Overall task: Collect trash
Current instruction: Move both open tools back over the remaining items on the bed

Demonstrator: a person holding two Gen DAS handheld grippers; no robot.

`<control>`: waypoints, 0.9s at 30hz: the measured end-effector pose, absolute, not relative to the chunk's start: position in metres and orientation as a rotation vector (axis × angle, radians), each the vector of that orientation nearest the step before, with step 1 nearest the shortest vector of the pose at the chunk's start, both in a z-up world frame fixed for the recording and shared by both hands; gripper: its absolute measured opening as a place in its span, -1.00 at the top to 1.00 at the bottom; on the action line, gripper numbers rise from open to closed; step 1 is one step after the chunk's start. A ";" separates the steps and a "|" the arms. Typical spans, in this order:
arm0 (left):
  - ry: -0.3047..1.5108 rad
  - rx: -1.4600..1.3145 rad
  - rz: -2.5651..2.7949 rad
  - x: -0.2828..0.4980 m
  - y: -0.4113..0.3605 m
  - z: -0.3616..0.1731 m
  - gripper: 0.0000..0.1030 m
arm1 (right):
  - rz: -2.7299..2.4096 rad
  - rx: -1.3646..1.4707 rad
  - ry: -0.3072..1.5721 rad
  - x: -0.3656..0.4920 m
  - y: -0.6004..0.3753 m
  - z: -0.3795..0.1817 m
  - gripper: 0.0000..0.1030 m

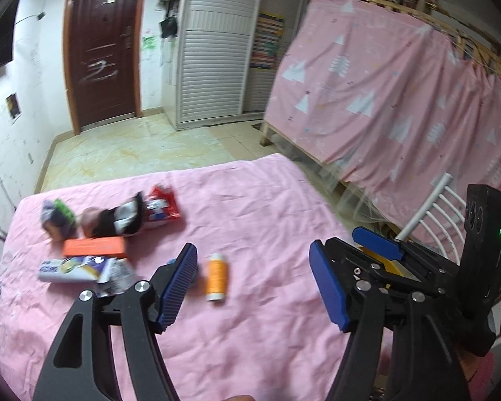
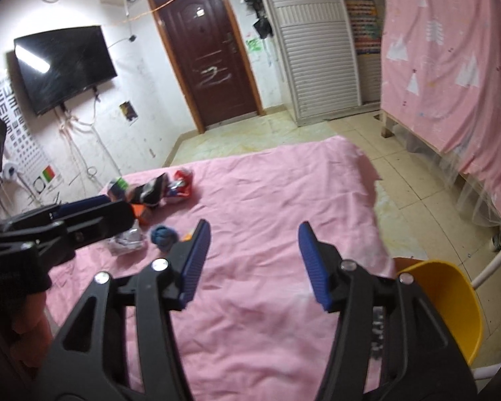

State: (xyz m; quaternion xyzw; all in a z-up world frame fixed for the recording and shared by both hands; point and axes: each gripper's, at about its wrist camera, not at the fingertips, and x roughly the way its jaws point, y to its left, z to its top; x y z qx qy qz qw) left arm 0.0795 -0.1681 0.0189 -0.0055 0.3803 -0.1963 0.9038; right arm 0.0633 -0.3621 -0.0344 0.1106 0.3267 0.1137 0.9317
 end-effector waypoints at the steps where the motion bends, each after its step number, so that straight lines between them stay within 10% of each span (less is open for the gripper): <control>1: 0.794 -0.020 -0.391 0.082 -0.159 0.016 -0.19 | 0.240 0.222 0.674 0.066 -0.356 -0.036 -0.02; 27: 0.950 -0.145 -0.190 0.103 -0.058 -0.054 -0.20 | 0.409 0.146 0.760 0.109 -0.263 -0.058 -0.02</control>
